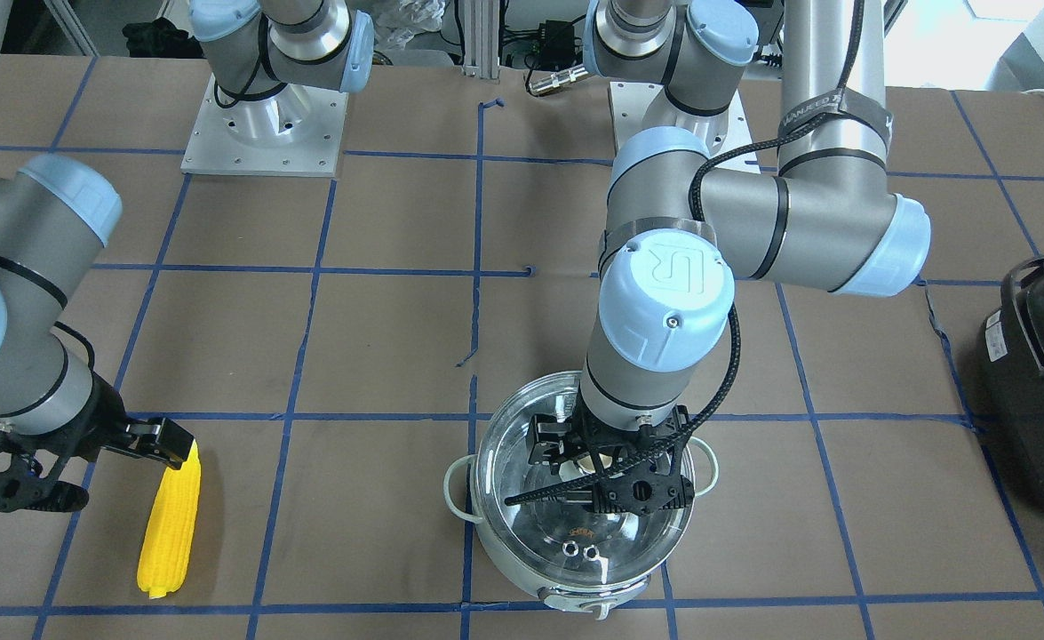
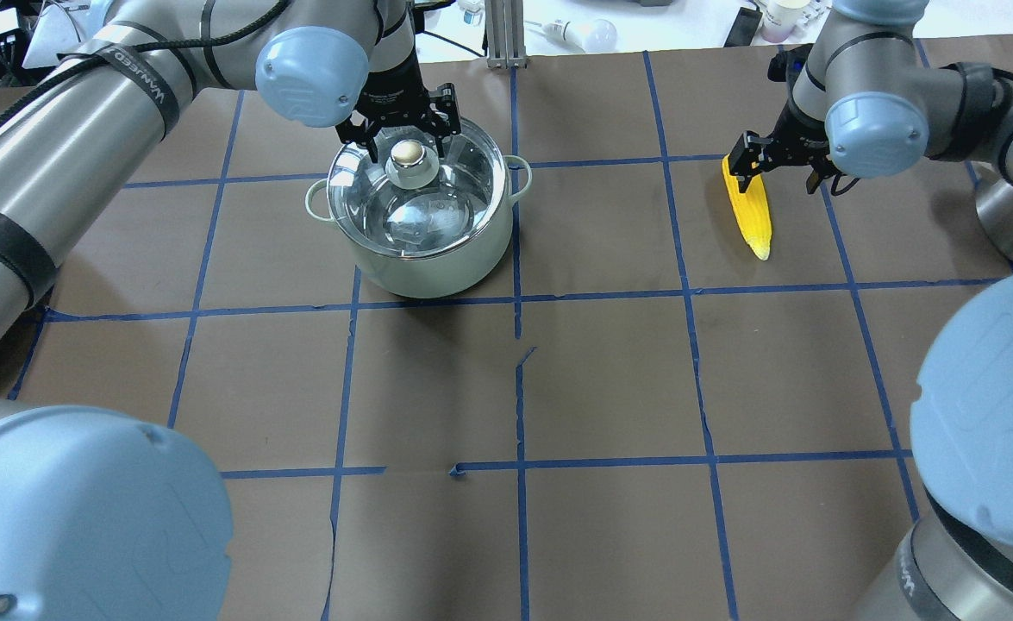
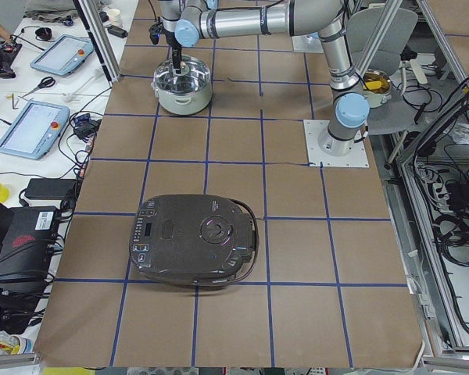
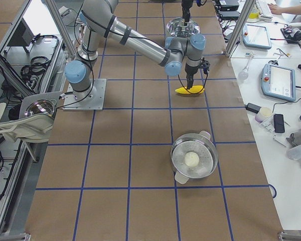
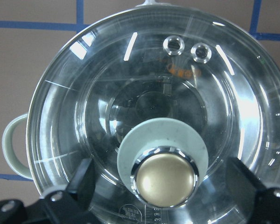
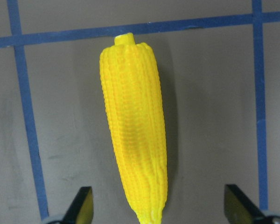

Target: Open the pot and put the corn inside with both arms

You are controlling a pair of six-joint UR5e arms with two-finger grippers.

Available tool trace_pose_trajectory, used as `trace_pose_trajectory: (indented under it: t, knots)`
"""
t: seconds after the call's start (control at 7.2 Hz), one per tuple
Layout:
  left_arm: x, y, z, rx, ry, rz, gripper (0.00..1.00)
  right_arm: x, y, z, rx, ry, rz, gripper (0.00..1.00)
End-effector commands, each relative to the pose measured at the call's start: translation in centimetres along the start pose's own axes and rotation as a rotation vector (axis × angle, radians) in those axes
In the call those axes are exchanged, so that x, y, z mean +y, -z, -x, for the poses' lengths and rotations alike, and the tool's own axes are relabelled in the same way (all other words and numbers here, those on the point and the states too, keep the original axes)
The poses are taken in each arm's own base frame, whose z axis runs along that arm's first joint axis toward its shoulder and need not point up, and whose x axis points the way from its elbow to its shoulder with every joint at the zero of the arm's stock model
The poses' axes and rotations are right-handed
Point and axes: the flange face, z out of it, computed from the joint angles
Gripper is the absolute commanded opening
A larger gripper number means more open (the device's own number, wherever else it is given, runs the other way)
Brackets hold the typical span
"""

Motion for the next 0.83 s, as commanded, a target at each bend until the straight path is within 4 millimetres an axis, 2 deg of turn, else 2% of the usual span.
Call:
trace_pose_trajectory:
  t: [0.0, 0.14, 0.28, 0.42, 0.56, 0.69]
  knots:
    - [0.1, -0.1, -0.1, 0.013, 0.005, 0.005, 0.37, -1.2, -4.8, 0.4, -0.042, 0.002, -0.008, 1.0]
    - [0.1, -0.1, -0.2, 0.019, 0.005, 0.007, 0.19, -1.3, -5.5, 0.9, -0.092, 0.002, -0.002, 1.0]
    - [0.1, 0.5, -0.2, 0.022, 0.005, -0.004, 0.08, -1.4, -6.5, 0.8, -0.083, 0.007, 0.003, 1.0]
    - [0.5, 2.2, -0.1, 0.027, 0.005, -0.027, 0.0, -1.5, -7.0, 0.8, -0.078, 0.019, -0.006, 0.67]
    - [0.6, 3.4, 0.1, 0.033, 0.006, -0.043, 0.0, -1.7, -6.7, 0.7, -0.076, 0.03, -0.012, 0.06]
    - [0.7, 5.2, 0.5, 0.036, 0.008, -0.071, 0.0, -1.8, -6.2, 0.7, -0.074, 0.017, -0.016, 0.0]
